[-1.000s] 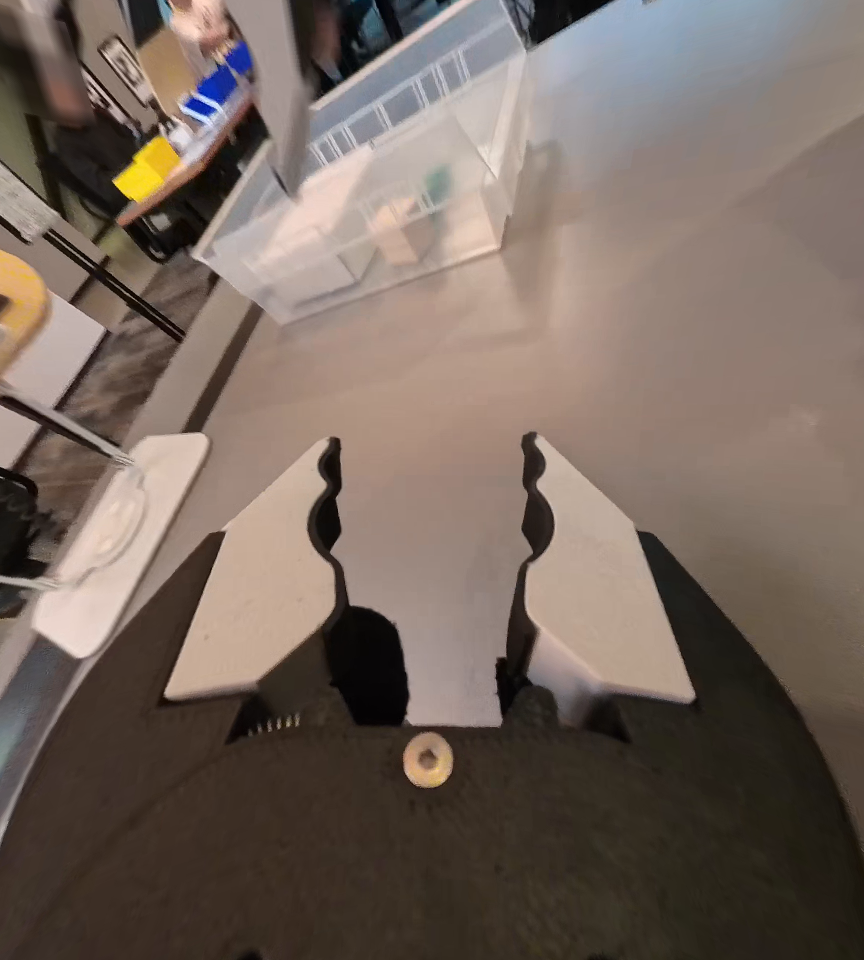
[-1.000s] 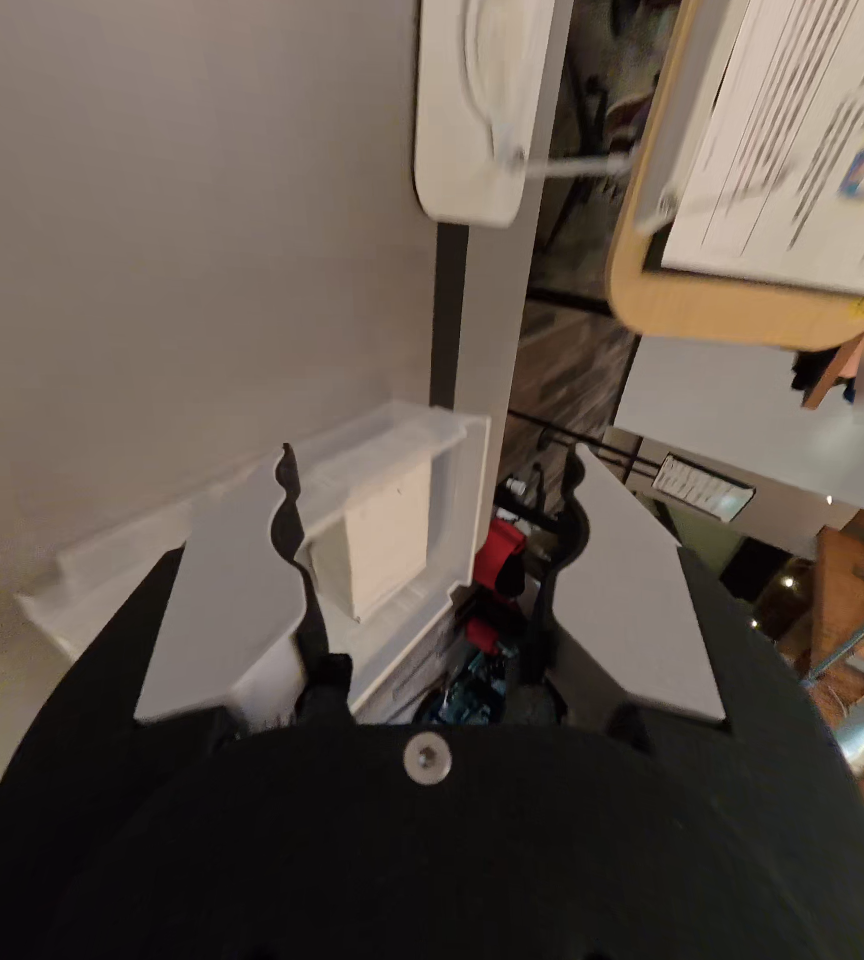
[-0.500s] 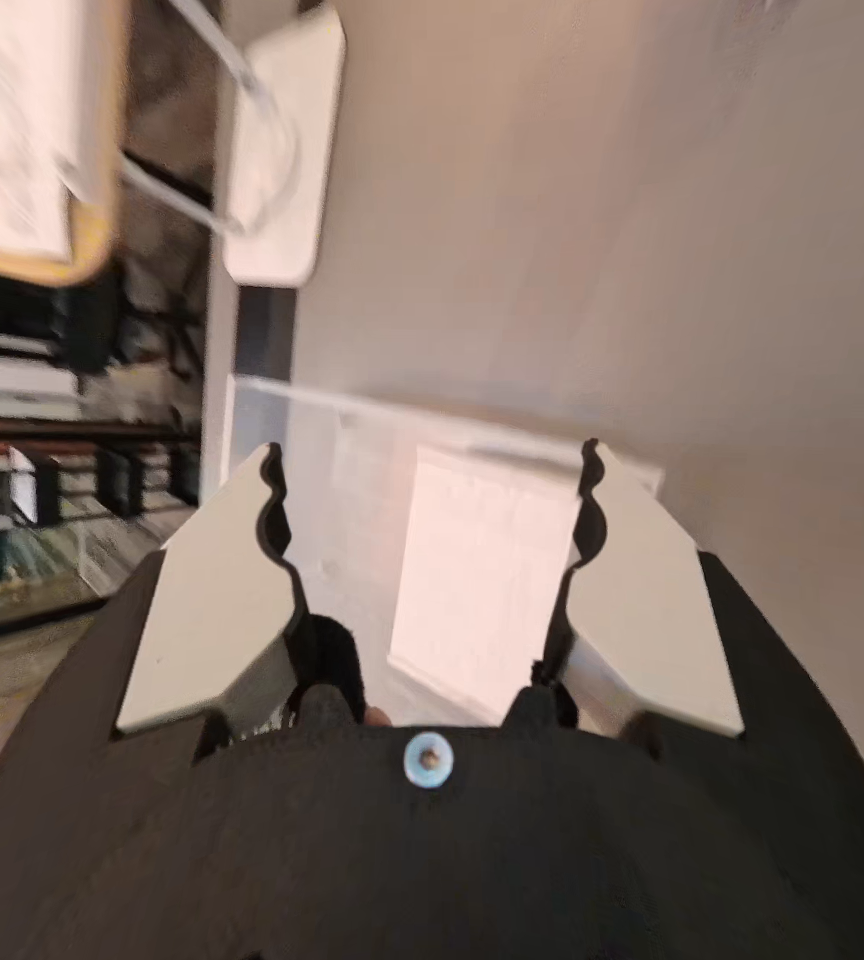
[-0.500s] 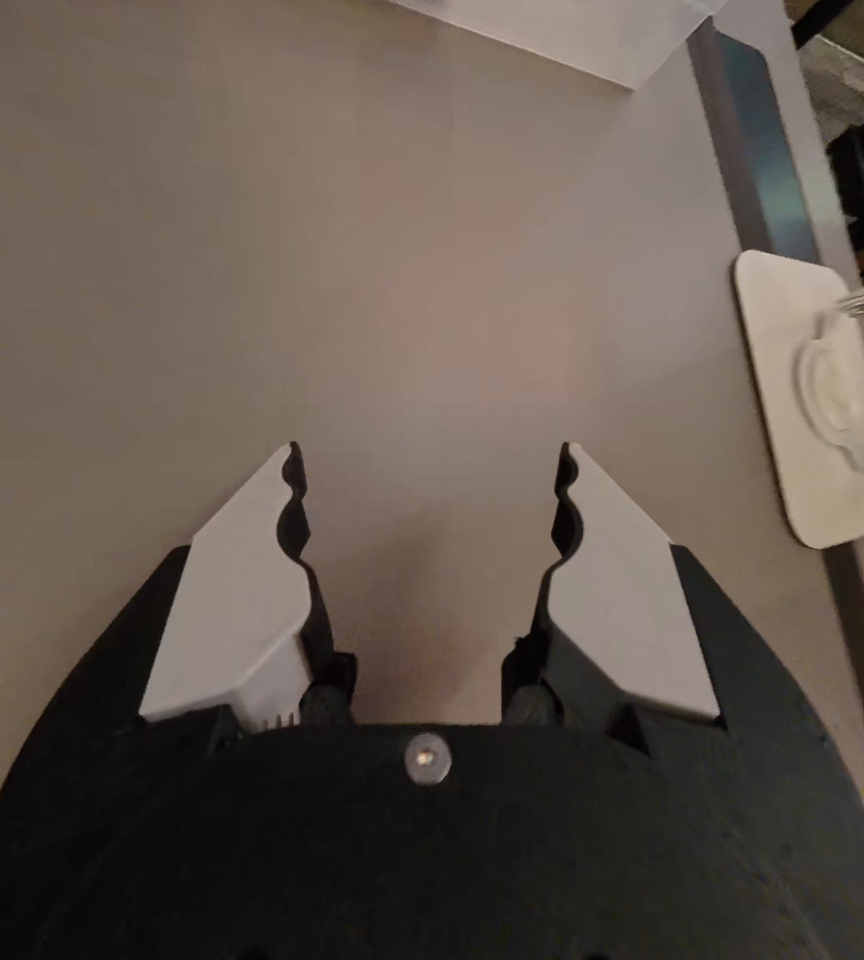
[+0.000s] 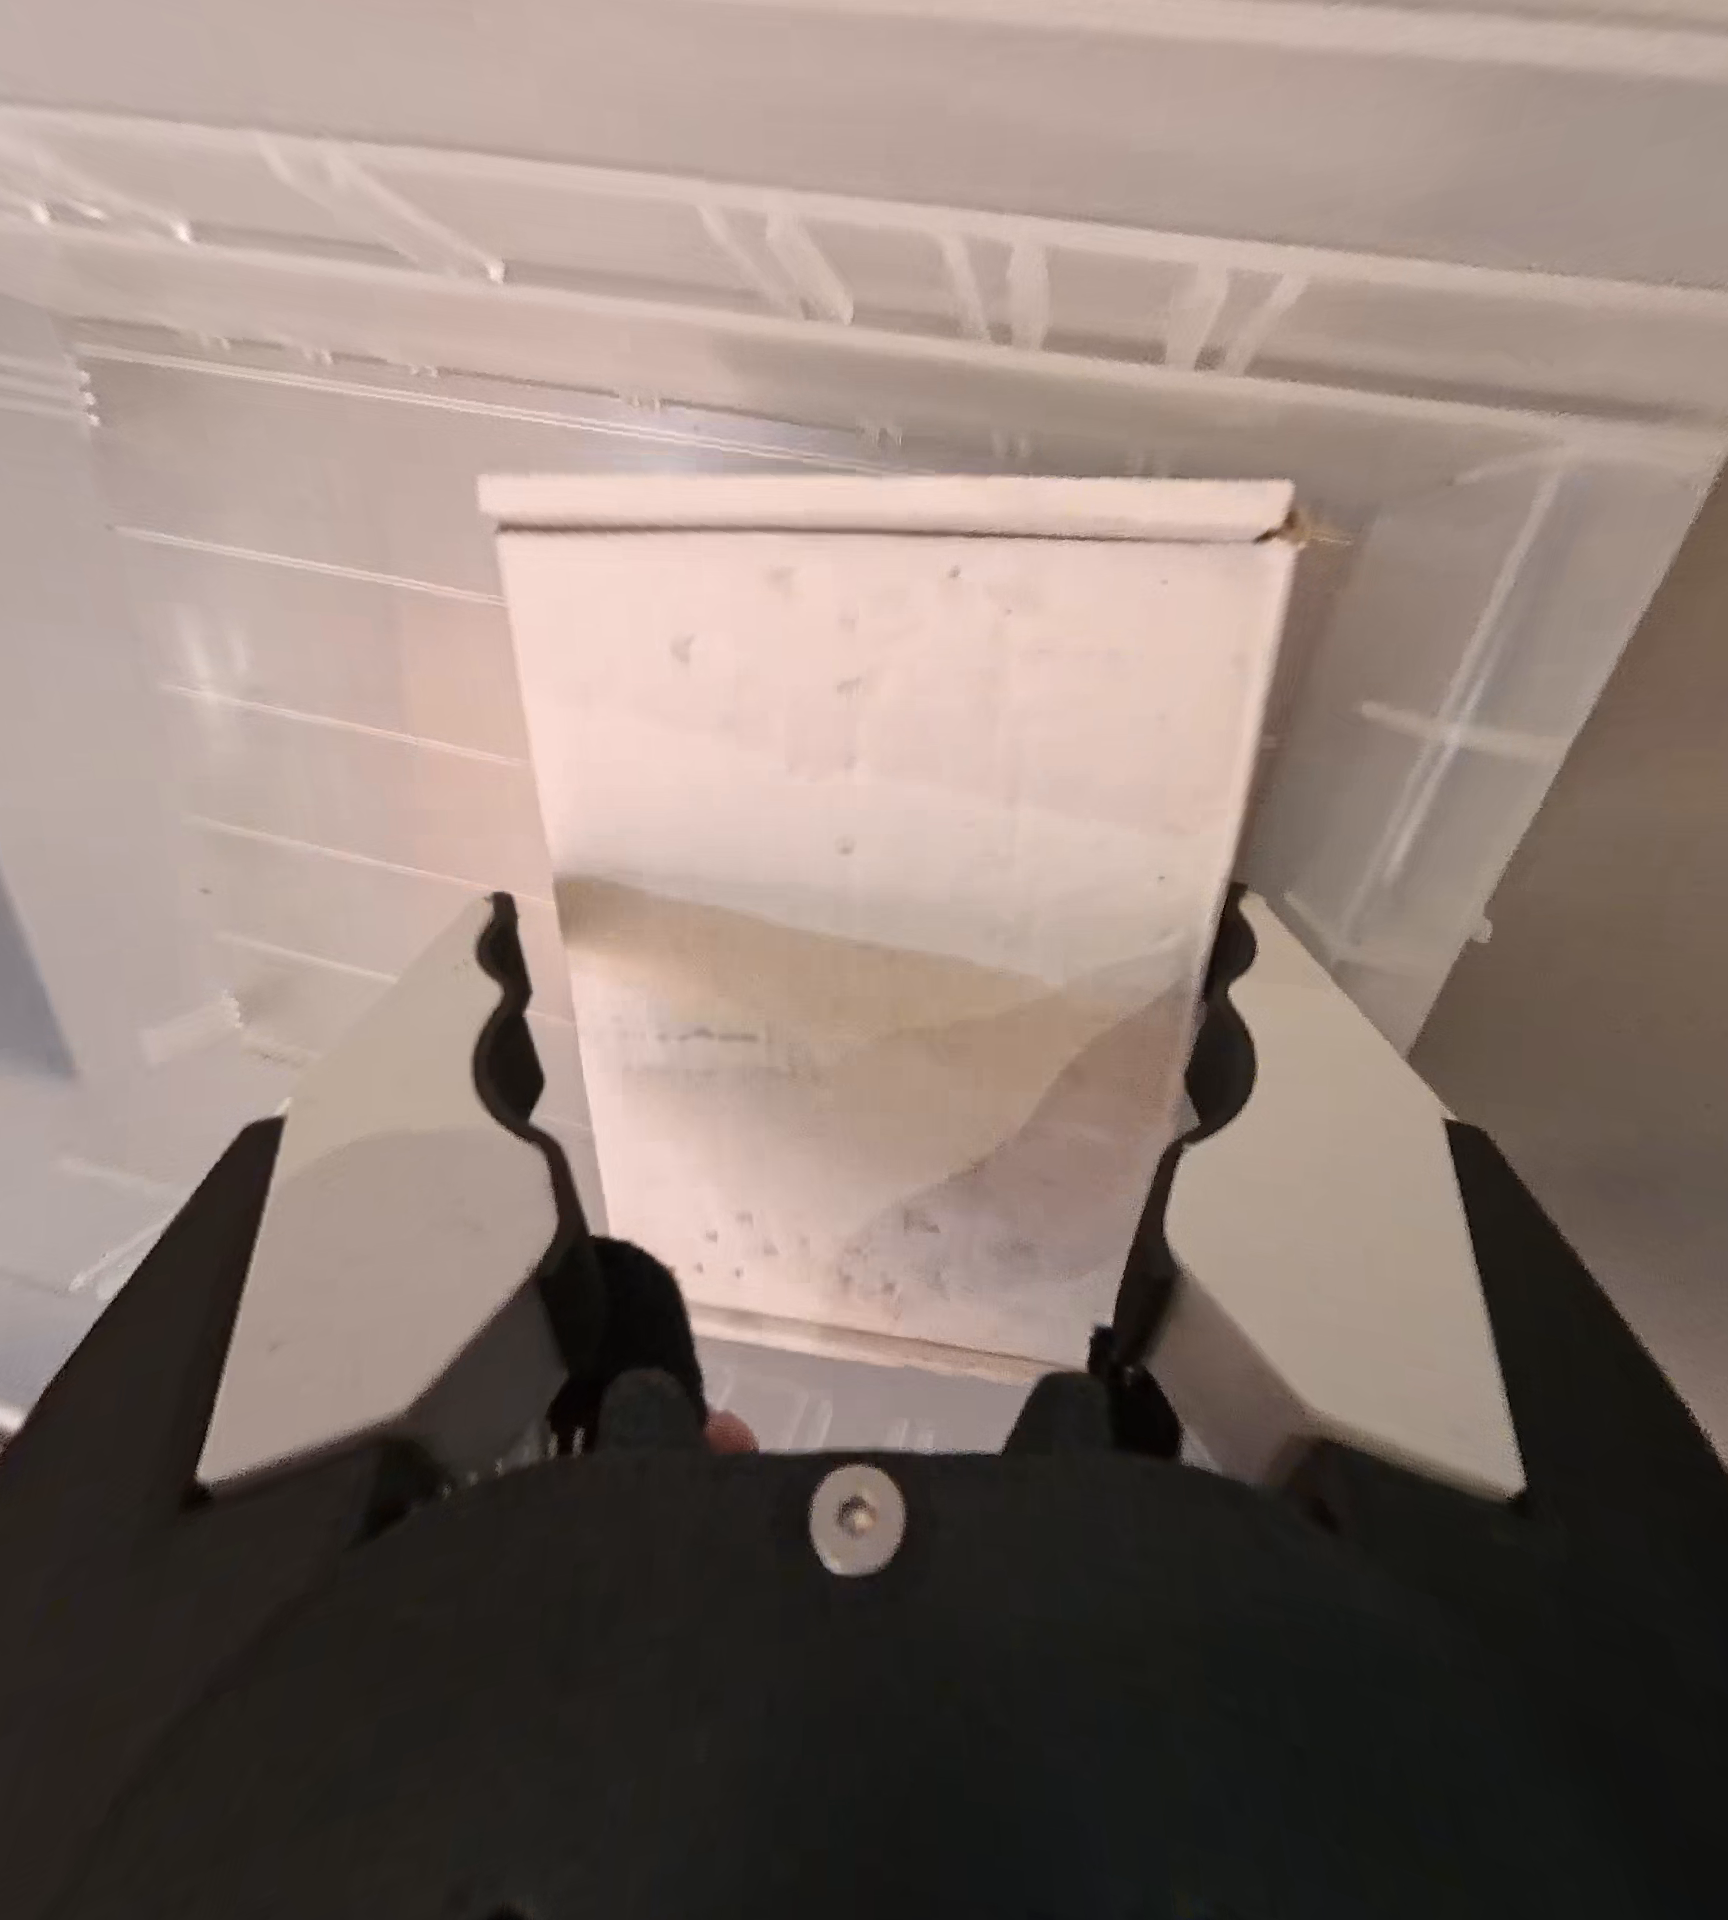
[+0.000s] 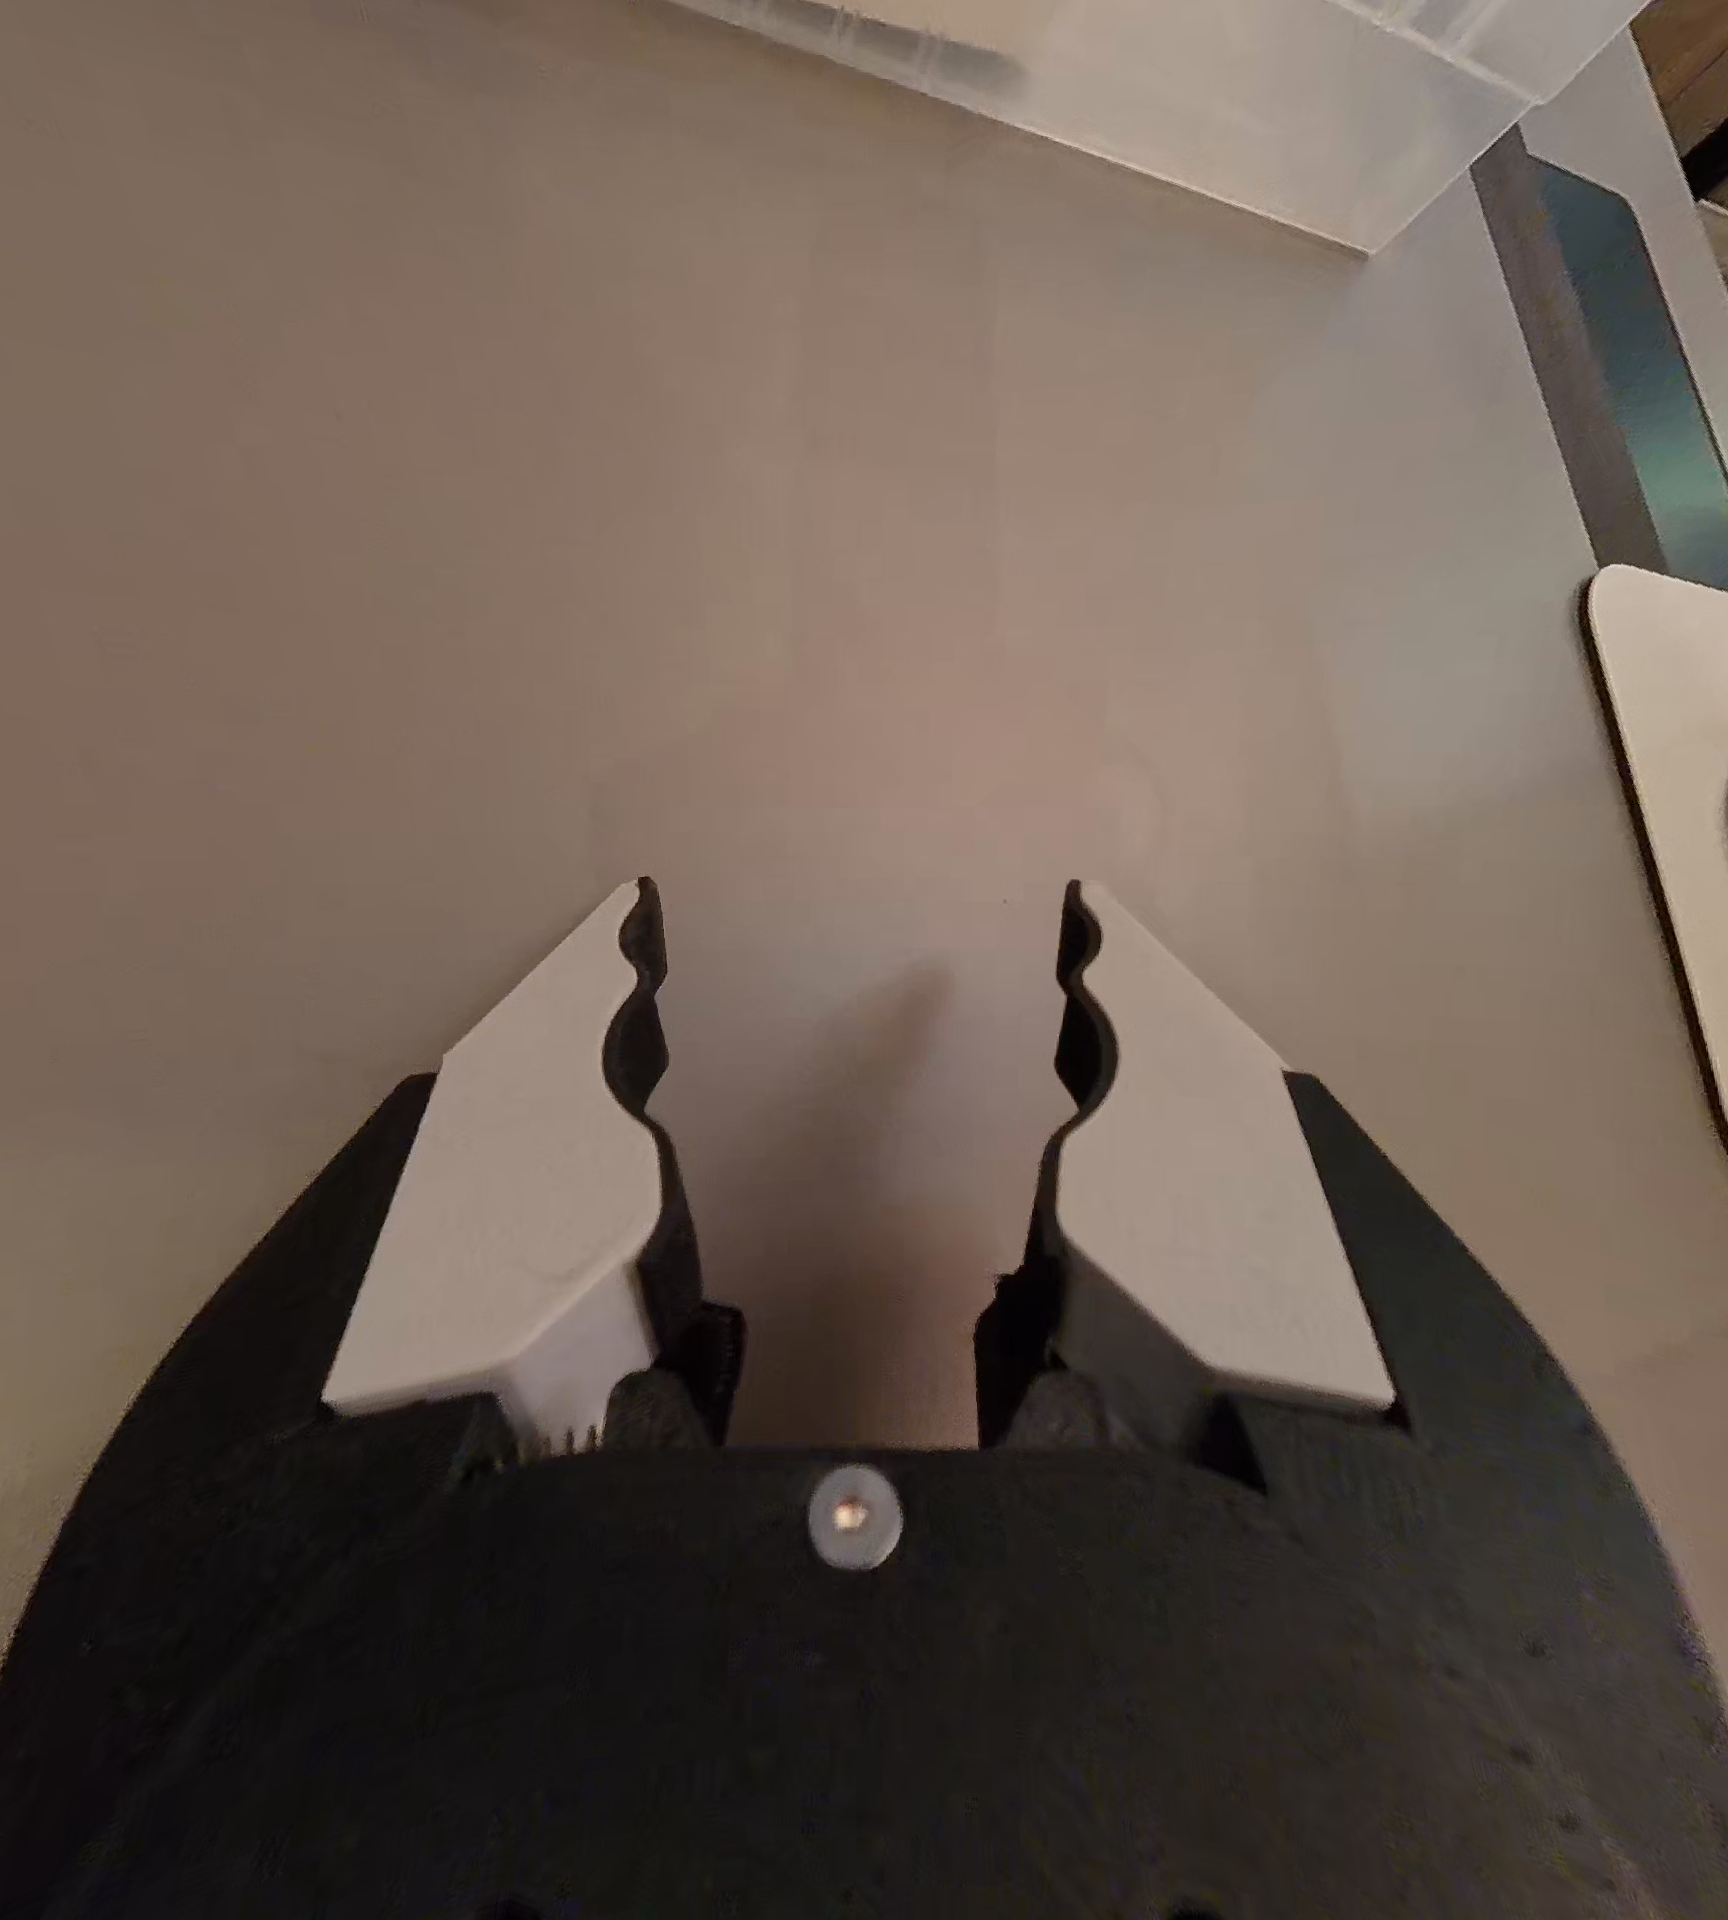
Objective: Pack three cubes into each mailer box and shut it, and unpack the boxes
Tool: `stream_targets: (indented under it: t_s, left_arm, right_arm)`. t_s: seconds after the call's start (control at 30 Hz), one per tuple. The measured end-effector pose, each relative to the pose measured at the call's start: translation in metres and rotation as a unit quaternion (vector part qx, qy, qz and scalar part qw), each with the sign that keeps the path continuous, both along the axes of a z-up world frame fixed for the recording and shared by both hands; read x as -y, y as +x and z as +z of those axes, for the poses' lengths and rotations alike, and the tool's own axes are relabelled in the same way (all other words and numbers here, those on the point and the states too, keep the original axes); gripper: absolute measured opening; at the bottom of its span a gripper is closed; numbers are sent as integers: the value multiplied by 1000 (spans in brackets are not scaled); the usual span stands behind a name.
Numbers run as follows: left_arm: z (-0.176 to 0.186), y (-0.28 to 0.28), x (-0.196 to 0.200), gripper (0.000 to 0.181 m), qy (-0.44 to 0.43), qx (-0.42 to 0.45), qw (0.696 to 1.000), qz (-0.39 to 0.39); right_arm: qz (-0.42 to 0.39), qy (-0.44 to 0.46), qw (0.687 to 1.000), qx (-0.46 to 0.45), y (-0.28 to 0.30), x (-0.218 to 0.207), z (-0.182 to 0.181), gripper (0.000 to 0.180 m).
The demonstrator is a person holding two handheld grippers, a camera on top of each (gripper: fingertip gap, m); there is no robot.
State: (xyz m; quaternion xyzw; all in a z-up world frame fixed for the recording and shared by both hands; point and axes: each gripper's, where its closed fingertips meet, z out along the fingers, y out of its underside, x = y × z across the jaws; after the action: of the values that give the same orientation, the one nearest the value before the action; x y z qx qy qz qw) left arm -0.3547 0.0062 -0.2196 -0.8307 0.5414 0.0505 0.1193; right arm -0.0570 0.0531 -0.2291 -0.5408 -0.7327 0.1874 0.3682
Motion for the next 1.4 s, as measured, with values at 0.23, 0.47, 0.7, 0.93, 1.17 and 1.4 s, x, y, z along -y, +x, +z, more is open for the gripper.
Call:
stream_targets:
  t_s: [0.23, 0.47, 0.7, 0.93, 1.17, 1.4]
  left_arm:
    - [-4, -3, -11, 121, -5, 2, 1000, 19]
    - [-3, -5, -17, 121, 9, -15, 1000, 13]
    - [-2, -4, -25, 121, 27, -7, 999, 25]
    - [-14, -10, -21, 132, -22, -35, 997, 68]
    - [-12, -15, -30, 129, -17, -16, 991, 129]
    - [9, -20, -37, 128, 25, -15, 990, 137]
  right_arm:
    - [3, -9, 1000, -5, 0, 1, -1, 72]
    - [5, -17, 1000, -9, 0, 2, -2, 69]
    - [7, -21, 1000, -9, 0, 3, -2, 67]
    - [10, -27, 1000, -12, 0, 5, -3, 62]
    - [13, -24, 1000, -10, 0, 6, -3, 59]
    - [16, -21, 1000, -10, -1, 7, -3, 58]
